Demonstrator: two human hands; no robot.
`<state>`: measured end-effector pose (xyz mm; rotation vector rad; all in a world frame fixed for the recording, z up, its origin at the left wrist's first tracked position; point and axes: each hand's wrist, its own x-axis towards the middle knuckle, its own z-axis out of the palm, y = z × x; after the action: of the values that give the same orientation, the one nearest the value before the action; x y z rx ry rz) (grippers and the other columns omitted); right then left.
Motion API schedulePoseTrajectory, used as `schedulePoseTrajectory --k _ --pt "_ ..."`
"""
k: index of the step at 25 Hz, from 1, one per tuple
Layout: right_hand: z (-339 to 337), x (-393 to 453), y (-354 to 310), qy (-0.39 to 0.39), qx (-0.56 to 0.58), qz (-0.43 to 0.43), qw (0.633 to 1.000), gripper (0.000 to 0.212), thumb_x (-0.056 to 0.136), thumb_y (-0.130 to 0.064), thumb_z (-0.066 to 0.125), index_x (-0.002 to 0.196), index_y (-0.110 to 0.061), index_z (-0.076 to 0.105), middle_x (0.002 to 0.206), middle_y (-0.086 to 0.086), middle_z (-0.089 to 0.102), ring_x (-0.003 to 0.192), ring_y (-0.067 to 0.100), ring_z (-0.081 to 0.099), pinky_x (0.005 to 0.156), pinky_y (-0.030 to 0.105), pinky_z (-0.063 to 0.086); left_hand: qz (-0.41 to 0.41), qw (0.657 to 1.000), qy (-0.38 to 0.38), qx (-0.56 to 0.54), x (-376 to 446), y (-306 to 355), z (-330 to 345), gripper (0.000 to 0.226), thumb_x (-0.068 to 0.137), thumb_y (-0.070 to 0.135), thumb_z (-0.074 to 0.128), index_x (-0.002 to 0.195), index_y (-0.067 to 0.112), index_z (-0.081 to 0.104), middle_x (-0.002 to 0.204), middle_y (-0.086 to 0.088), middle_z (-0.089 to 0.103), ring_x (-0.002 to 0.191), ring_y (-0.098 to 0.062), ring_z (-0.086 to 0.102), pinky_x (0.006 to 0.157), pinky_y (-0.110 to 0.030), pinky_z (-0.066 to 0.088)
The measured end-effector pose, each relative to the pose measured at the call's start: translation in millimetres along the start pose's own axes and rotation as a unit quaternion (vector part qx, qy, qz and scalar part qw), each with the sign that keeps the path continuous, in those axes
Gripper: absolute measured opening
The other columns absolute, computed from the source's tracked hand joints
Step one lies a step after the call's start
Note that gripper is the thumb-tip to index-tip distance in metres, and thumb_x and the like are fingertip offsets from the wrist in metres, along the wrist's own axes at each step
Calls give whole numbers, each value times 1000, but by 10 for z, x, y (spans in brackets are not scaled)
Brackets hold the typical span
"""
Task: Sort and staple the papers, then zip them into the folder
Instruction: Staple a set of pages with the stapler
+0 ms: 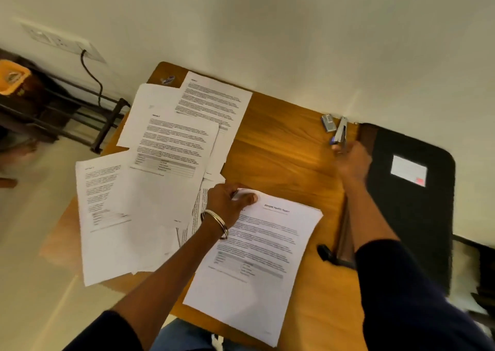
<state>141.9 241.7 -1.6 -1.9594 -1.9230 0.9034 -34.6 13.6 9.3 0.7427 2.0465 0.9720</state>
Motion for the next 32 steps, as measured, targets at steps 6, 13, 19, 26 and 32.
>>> schedulePoseTrajectory --k 6,13,19,26,32 --pt "496 749 -109 23 -180 68 981 53 95 -31 54 134 2 42 144 25 34 131 40 34 107 48 33 -25 998 41 46 103 -25 23 27 76 28 74 92 7 71 83 -8 68 72 -16 56 62 -12 38" --pt "-104 -22 -238 -196 480 325 791 14 94 -9 56 108 -9 55 121 12 58 116 26 56 103 45 43 -18 998 22 55 137 -31 39 28 77 30 73 90 5 69 85 -11 68 72 -19 55 62 -16 39" --pt "-45 -1475 -449 -193 409 43 891 23 81 9 64 94 -9 63 93 6 75 92 21 71 77 26 57 24 999 -23 19 0 56 -70 24 76 26 75 90 6 70 81 -8 65 73 -19 55 61 -13 37" --pt "-50 -2044 -475 -199 256 -94 941 32 73 -9 78 102 -5 66 96 -8 72 91 -4 65 75 9 49 106 992 -51 39 -268 79 -246 31 79 34 71 93 7 72 92 -13 71 76 -18 56 62 -8 34" --pt "-32 -2303 -450 -167 190 -96 963 34 70 -17 81 101 -15 65 93 -13 69 91 -7 61 77 12 42 154 986 -42 38 -471 36 -386 29 78 32 72 94 7 73 92 -12 72 77 -20 60 65 -8 36"
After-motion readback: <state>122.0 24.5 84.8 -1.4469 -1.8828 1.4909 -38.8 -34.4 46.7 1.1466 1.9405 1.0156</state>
